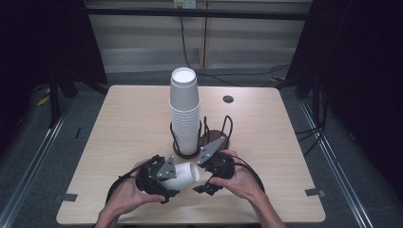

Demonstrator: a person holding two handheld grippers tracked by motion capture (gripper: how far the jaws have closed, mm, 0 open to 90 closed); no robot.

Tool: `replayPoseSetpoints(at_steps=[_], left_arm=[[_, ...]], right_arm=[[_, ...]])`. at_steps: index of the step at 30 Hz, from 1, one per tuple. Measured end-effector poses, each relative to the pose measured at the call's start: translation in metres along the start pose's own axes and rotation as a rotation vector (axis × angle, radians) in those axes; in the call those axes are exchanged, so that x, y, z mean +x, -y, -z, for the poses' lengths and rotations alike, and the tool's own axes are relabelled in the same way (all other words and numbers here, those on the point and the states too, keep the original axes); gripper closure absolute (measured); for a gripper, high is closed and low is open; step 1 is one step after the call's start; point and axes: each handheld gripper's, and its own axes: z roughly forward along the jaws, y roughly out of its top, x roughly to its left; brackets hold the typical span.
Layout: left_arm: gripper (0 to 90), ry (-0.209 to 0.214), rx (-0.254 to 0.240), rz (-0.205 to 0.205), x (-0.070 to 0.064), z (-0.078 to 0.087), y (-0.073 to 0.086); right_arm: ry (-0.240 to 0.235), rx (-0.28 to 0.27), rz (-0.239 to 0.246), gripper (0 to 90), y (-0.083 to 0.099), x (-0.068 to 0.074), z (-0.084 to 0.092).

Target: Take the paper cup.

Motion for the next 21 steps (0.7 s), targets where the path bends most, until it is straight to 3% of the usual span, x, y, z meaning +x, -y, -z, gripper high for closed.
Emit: replayPoseSetpoints(at_steps=[11,12,15,19,21], left_arm=[[15.2,0.005,0.031,-0.023,-0.002,-0.004,-0.002],[15.2,0.008,0.034,-0.023,-0.002,-0.004,-0.002],[15.2,0.009,0.045,-0.028,-0.004,-0.005,-0.003],[15.1,0.012,0.043,-0.031,-0.006,-0.008,-0.005],[15.1,0.024,0.045,-0.028,-0.007,-0.009,-0.006]], right_arm=[[-0.043,0.059,0.031,16.7,-0.008,-0.002,-0.01],[-0.045,0.079,0.007,16.7,-0.009,-0.001,-0.01],[-0.056,0.086,0.026,16.6,-0.009,-0.002,-0.012],[-0.055,0.099,0.016,16.5,-0.011,-0.002,-0.014],[-0.077,0.103,0.017,16.8,-0.012,-0.003,-0.016]])
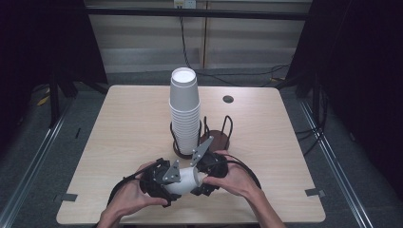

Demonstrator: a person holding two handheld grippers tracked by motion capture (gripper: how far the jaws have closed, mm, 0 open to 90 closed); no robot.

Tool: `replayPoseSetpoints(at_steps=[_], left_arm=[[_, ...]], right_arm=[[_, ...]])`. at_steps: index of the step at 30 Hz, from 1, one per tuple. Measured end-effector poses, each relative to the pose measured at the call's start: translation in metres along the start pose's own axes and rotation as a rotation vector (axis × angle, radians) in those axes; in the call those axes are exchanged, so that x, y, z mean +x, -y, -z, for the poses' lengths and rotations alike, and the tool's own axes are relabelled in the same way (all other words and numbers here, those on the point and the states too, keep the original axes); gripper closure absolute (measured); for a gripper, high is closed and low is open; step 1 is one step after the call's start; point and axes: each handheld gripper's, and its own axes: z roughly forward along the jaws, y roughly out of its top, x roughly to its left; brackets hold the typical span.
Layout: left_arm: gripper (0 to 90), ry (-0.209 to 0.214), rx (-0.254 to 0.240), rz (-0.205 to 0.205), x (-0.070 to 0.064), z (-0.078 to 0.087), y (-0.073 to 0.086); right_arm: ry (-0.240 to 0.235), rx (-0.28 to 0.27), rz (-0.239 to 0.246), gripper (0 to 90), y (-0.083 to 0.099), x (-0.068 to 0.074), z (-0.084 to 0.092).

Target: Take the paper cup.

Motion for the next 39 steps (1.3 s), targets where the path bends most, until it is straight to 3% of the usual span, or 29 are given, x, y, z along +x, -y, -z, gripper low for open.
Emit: replayPoseSetpoints(at_steps=[4,5,8,9,11,15,17,18,22,30,31,39], left_arm=[[15.1,0.003,-0.002,-0.019,-0.0017,0.0,-0.0027],[15.1,0.006,0.001,-0.023,-0.002,-0.0002,-0.0029],[15.1,0.005,0.018,-0.038,-0.0015,0.0004,-0.0028],[15.1,0.0,0.004,-0.025,-0.0031,-0.0002,-0.0026],[15.1,-0.001,0.003,-0.032,-0.0036,0.0001,-0.0028],[15.1,0.002,-0.001,-0.027,-0.0065,-0.0005,-0.0037],[15.1,0.001,0.004,-0.036,-0.0066,-0.0002,-0.0042],[15.1,-0.002,0.004,-0.034,-0.0066,-0.0001,-0.0042],[15.1,-0.006,0.005,-0.043,-0.0059,0.0001,-0.005],[15.1,-0.012,0.012,-0.047,-0.0073,-0.0013,-0.0057],[15.1,-0.017,0.009,-0.052,-0.007,-0.001,-0.0059],[15.1,-0.014,0.005,-0.044,-0.0084,-0.0031,-0.006]], right_arm=[[-0.016,0.014,-0.01,16.8,-0.0019,0.0009,-0.0016],[-0.022,0.003,0.009,17.2,-0.0021,-0.0005,-0.0029],[-0.055,0.002,0.01,22.5,-0.0028,-0.0014,-0.0047],[-0.054,0.011,-0.015,22.0,-0.0031,0.0003,-0.004],[-0.066,0.001,0.002,21.6,-0.0038,-0.0011,-0.0055],[-0.089,0.002,-0.021,20.7,-0.0052,-0.001,-0.0055],[-0.104,-0.016,-0.008,21.1,-0.0055,-0.0029,-0.0066],[-0.103,-0.007,-0.027,21.1,-0.0055,-0.0024,-0.006],[-0.113,-0.04,-0.027,21.1,-0.0036,-0.0052,-0.0057],[-0.109,-0.034,-0.033,20.8,-0.0042,-0.0049,-0.0062],[-0.109,-0.025,-0.053,20.7,-0.0043,-0.0038,-0.0053],[-0.122,-0.038,-0.043,20.5,-0.0048,-0.0065,-0.0073]])
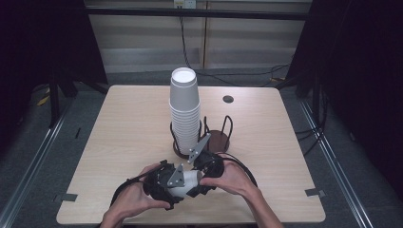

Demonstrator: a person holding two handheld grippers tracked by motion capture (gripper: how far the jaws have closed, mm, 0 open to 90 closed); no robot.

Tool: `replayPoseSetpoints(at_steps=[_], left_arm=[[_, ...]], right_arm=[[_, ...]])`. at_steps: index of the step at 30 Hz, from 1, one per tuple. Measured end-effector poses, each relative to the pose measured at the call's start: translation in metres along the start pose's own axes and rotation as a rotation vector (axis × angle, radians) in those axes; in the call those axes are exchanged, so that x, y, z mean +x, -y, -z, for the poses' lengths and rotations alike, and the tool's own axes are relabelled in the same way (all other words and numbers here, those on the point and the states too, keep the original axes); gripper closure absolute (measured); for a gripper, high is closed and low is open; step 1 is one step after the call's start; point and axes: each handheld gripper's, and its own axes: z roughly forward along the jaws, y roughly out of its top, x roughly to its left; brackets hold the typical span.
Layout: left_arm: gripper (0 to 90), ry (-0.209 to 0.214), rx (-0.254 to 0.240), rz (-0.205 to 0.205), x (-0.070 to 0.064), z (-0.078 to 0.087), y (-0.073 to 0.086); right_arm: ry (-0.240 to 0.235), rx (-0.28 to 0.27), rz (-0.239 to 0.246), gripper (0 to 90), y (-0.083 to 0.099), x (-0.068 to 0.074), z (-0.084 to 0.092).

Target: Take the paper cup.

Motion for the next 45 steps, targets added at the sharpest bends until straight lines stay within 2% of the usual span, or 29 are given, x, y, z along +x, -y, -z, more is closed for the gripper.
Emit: replayPoseSetpoints(at_steps=[8,9,10,13,15,19,20,28,35,38,39,41,42,44,45], left_arm=[[14.0,0.0,-0.011,-0.004,0.0,0.0,0.0],[13.7,-0.002,0.006,-0.032,0.002,0.002,0.0],[13.4,-0.001,-0.016,-0.005,0.0,0.001,0.0],[12.5,-0.006,-0.029,-0.003,0.001,0.002,0.001],[12.1,-0.007,-0.02,-0.02,0.002,0.003,0.002],[11.4,0.011,-0.043,0.001,0.002,0.002,0.003],[11.3,0.01,-0.043,-0.012,0.002,0.002,0.003],[11.3,0.038,-0.112,0.024,0.007,0.011,0.007],[14.1,0.021,-0.171,0.05,0.01,0.02,0.009],[15.8,0.021,-0.197,0.066,0.012,0.021,0.011],[15.6,0.023,-0.203,0.074,0.013,0.022,0.011],[15.6,0.023,-0.21,0.079,0.015,0.023,0.012],[15.6,0.016,-0.221,0.08,0.015,0.024,0.013],[15.5,0.009,-0.234,0.094,0.015,0.025,0.013],[15.6,0.009,-0.236,0.098,0.016,0.026,0.013]], right_arm=[[-0.001,0.007,0.008,21.8,-0.001,0.0,0.0],[0.002,0.012,0.001,22.0,-0.001,0.001,0.001],[0.001,0.012,0.002,22.0,-0.001,0.001,0.001],[0.011,0.004,0.01,22.3,-0.001,0.002,0.003],[0.015,0.012,0.005,22.4,-0.002,0.003,0.004],[0.016,0.025,0.0,22.5,-0.002,0.004,0.003],[0.011,0.022,0.012,22.5,-0.002,0.003,0.002],[0.017,0.023,0.024,22.6,-0.004,0.004,0.004],[0.03,0.01,0.02,22.5,-0.003,0.003,0.007],[0.041,0.012,-0.007,22.5,-0.001,0.002,0.009],[0.045,0.003,0.007,22.5,0.0,0.001,0.008],[0.049,-0.008,0.006,22.5,0.002,0.0,0.009],[0.049,-0.002,-0.01,22.4,0.003,0.001,0.01],[0.05,-0.017,0.004,22.5,0.004,0.0,0.011],[0.052,-0.018,-0.006,22.4,0.004,0.0,0.011]])
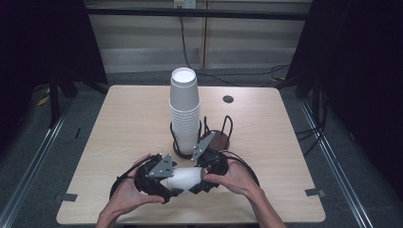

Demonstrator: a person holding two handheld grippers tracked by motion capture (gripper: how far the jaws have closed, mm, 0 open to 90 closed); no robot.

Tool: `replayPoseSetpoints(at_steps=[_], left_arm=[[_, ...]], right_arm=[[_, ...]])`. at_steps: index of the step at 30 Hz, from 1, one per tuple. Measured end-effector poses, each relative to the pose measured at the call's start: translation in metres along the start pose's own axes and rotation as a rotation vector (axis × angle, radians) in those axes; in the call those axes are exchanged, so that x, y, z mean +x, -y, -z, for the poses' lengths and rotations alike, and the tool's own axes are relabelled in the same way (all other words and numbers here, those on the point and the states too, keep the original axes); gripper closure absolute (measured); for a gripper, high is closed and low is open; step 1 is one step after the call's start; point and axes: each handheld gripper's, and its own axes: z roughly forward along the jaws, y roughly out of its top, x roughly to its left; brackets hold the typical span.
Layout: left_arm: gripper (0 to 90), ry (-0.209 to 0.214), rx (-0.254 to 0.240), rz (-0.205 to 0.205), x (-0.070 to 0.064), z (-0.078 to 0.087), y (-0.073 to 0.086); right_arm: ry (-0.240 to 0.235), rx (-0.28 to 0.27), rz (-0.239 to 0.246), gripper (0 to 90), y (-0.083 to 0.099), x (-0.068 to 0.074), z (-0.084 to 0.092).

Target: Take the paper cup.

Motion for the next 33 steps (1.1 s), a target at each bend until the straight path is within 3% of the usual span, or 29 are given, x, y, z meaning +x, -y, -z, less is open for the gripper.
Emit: replayPoseSetpoints(at_steps=[19,25,33], left_arm=[[15.6,-0.036,-0.095,0.089,0.008,0.012,0.006],[15.7,-0.063,-0.158,0.135,0.013,0.02,0.009],[15.6,-0.049,-0.227,0.173,0.014,0.027,0.017]], right_arm=[[0.0,-0.05,-0.024,22.3,0.01,-0.003,0.005],[-0.008,-0.079,-0.032,22.3,0.014,-0.002,0.007],[0.006,-0.103,-0.046,22.3,0.02,-0.003,0.011]])
